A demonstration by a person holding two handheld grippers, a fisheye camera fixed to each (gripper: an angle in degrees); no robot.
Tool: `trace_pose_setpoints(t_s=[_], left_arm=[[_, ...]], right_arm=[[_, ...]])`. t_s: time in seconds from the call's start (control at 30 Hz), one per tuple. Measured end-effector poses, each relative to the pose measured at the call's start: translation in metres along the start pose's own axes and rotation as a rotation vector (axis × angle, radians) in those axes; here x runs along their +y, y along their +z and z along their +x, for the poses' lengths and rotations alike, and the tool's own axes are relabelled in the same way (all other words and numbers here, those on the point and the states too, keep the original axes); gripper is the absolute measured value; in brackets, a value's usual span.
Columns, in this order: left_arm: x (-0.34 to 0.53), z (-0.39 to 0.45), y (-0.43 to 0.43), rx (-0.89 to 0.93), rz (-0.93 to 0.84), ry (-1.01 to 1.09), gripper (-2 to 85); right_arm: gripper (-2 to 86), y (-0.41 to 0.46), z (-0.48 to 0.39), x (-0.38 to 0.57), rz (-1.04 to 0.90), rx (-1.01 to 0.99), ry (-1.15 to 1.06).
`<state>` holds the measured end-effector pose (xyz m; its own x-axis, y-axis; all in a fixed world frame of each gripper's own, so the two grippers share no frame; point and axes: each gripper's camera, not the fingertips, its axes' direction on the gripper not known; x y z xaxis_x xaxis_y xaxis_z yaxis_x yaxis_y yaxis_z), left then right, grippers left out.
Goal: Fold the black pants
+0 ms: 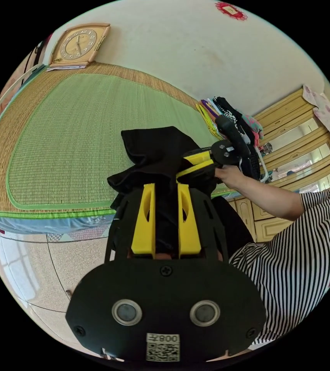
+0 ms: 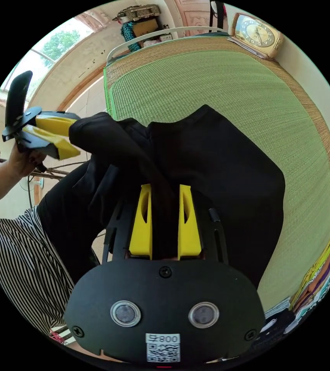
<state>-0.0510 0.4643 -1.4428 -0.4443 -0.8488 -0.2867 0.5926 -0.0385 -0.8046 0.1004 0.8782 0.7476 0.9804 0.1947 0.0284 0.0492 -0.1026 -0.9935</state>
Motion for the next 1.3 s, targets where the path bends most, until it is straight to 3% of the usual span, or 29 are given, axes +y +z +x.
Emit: trace_pose_setpoints(t_s=[0.1, 0.27, 0.4, 0.5, 0.67, 1.3], left_arm=[[0.008, 0.013, 0.012, 0.038, -0.119, 0.053, 11.5], [0.011, 0.04, 0.037, -0.047, -0.281, 0.186, 12.4], [0.004, 0.057, 0.051, -0.237, -0.42, 0.313, 7.6], [0.0, 0.064, 0.049, -0.257, -0.459, 0.398, 4.0], [0.0, 0.06, 0.016, -0.243, -0.355, 0.368, 2.5], [-0.02, -0.028, -0.231, -0.196, 0.399, 0.197, 1.3]], right_arm=[[5.4, -0.001, 0.013, 0.014, 0.031, -0.04, 0.025], [4.1, -0.009, 0.035, 0.044, 0.079, -0.068, 0.095], [3.9, -0.029, 0.057, 0.08, 0.165, -0.083, 0.164], [3.8, -0.051, 0.075, 0.114, 0.252, -0.098, 0.218], [3.7, -0.094, 0.101, 0.184, 0.418, -0.112, 0.298], [3.1, -0.226, 0.149, 0.518, 1.089, -0.072, 0.469]])
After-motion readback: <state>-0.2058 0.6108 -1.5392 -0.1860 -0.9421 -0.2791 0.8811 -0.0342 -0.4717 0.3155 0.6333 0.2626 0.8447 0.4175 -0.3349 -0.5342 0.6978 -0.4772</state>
